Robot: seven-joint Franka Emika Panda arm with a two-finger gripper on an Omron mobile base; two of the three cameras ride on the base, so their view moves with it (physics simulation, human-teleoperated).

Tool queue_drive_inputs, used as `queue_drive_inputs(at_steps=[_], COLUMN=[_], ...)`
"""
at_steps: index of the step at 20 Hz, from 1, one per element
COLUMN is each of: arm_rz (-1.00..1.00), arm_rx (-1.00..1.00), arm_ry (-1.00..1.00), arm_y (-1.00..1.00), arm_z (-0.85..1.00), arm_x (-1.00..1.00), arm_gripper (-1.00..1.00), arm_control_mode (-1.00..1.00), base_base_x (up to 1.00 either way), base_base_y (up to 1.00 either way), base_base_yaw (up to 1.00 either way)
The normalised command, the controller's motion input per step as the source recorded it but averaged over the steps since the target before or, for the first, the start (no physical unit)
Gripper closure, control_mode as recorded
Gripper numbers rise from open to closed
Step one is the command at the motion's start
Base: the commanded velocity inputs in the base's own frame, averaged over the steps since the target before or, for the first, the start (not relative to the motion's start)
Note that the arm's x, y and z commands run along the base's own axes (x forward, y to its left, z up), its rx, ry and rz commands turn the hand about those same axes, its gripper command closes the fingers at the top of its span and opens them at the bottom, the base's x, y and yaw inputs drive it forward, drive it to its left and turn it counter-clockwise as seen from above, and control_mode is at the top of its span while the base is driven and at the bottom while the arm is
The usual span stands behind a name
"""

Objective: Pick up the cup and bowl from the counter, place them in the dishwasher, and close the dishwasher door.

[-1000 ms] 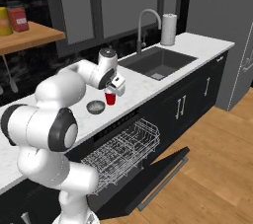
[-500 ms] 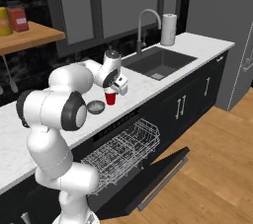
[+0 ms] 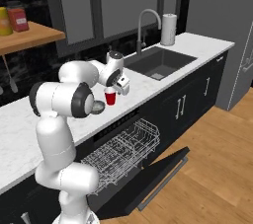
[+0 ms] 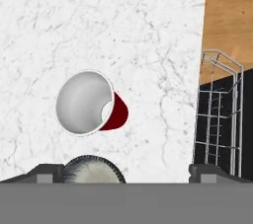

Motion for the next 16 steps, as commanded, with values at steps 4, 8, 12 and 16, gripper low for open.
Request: queue_drive_inputs(at_steps=[4,8,12,16], arm_rz=[0.0,0.0,0.0,0.0], arm_rx=[-0.01,0.0,0.0,0.0], arm_ry=[0.01,0.0,0.0,0.02], arm_y=[0.17,0.12,0.0,-0.01], arm_z=[-0.25,-0.24,-0.28,-0.24], arm_x=[0.34,0.45,0.52,0.13], arm_gripper=[-1.0,-1.0,-1.0,-1.0], arm_control_mode=[-1.0,-1.0,-1.0,-1.0], base_base_x=[0.0,0.0,0.0,0.0], base_base_y=[0.0,0.0,0.0,0.0], base_base_yaw=[0.0,0.0,0.0,0.0])
